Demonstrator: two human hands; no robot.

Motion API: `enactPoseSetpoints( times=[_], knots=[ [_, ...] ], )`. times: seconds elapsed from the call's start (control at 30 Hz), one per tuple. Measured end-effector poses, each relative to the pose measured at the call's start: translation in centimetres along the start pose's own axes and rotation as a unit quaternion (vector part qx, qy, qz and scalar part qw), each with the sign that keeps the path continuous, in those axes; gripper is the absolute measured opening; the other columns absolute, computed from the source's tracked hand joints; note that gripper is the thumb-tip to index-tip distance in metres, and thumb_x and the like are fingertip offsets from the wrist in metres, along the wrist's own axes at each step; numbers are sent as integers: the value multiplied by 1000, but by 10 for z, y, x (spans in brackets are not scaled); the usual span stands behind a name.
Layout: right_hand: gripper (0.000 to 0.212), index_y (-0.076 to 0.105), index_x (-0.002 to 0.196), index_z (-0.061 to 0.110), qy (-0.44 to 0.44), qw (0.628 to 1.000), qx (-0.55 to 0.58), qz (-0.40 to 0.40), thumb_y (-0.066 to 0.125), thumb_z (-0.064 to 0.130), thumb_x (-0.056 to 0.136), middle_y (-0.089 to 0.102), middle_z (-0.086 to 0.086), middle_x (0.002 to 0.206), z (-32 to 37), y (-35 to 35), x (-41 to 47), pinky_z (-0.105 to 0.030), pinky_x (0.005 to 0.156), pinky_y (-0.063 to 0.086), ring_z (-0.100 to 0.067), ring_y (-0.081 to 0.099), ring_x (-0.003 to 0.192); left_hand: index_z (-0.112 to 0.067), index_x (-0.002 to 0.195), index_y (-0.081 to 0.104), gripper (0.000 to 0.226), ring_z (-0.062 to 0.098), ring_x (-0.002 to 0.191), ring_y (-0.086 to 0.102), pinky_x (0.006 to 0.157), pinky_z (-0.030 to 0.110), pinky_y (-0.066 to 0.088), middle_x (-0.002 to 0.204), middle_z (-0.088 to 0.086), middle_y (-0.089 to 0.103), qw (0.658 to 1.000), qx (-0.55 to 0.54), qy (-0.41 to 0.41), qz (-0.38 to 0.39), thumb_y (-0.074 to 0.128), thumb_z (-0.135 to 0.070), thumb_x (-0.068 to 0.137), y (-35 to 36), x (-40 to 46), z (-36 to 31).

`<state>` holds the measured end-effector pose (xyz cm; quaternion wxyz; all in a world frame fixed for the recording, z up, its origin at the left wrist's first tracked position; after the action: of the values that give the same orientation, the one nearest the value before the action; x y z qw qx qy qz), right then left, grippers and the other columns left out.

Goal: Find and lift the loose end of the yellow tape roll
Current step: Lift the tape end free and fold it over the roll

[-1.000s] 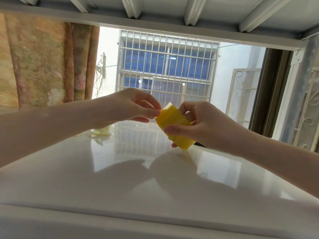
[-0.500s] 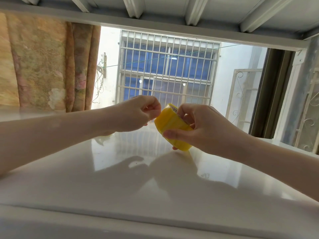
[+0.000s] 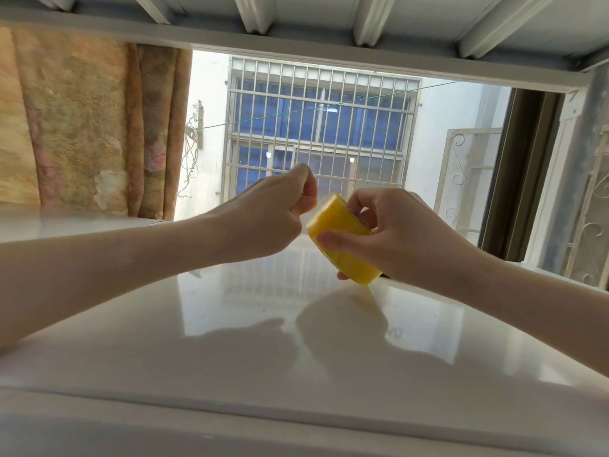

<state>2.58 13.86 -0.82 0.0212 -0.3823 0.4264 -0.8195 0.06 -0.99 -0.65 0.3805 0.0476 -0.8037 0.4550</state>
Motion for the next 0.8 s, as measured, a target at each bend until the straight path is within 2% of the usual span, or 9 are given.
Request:
enactPoseSetpoints(
  times=[0.1,0.2,0.27,0.33,0.5,0.67,0.73,0.8],
  knots=[
    [31,58,92,17,5,1000,11,-5,70,38,73,63,5,88,-1,-1,0,-30,65,59,-15,66,71,-26,97,44,8,5,63,47,51,11,40,83,-6,55,999,-31,16,-2,42,-19,96,-6,1,1],
    [30,57,90,19,-2,1000,4,-13,70,39,73,62,8,86,-1,-1,0,-26,65,57,-12,63,76,-26,105,49,13,6,68,51,54,9,41,85,-7,58,999,-38,37,11,39,-27,96,-10,0,1],
    [29,56,90,21,-6,1000,6,-10,69,40,73,62,9,86,0,-1,0,-24,64,56,-10,62,76,-23,103,50,22,10,78,55,61,13,41,89,-8,58,998,-24,48,31,37,-39,94,-10,-1,1],
    [27,56,88,23,-7,1000,13,-3,68,41,73,64,8,88,0,0,0,-25,63,58,-10,64,74,-20,99,50,31,10,80,54,65,16,42,89,-6,58,996,-23,46,67,35,-46,90,-8,-1,2],
    [23,55,86,27,-4,1000,18,23,67,42,73,65,10,87,0,2,-1,-21,63,58,-9,66,70,-29,75,47,22,2,66,49,66,16,41,73,-12,51,988,-68,73,119,36,-46,85,-9,2,11],
    [27,59,90,20,-12,999,21,34,63,43,76,68,5,82,0,-3,0,-26,64,57,-9,65,68,-32,72,52,21,-5,67,54,64,18,45,69,-16,58,993,-24,111,45,44,-35,91,-18,8,17],
    [27,64,91,17,-13,998,31,60,61,40,79,68,2,78,-2,-7,0,-27,67,51,-10,61,68,-28,74,55,20,-4,69,55,62,17,44,70,-16,59,992,-3,124,7,46,-36,90,-21,9,21],
    [21,65,95,17,-4,993,54,102,63,32,80,68,7,81,-3,-9,1,-25,73,50,-8,62,73,-22,77,56,20,-1,69,55,61,14,44,72,-14,59,989,16,144,-17,47,-34,91,-20,10,25]
  ],
)
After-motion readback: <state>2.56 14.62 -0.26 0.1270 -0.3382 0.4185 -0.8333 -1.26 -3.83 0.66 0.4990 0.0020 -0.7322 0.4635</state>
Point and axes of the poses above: each hand's wrist, its own x-axis towards the middle knuckle, its own y-axis out of the palm, z = x × y, the point moved 2 cm from there along x, towards the middle knuckle
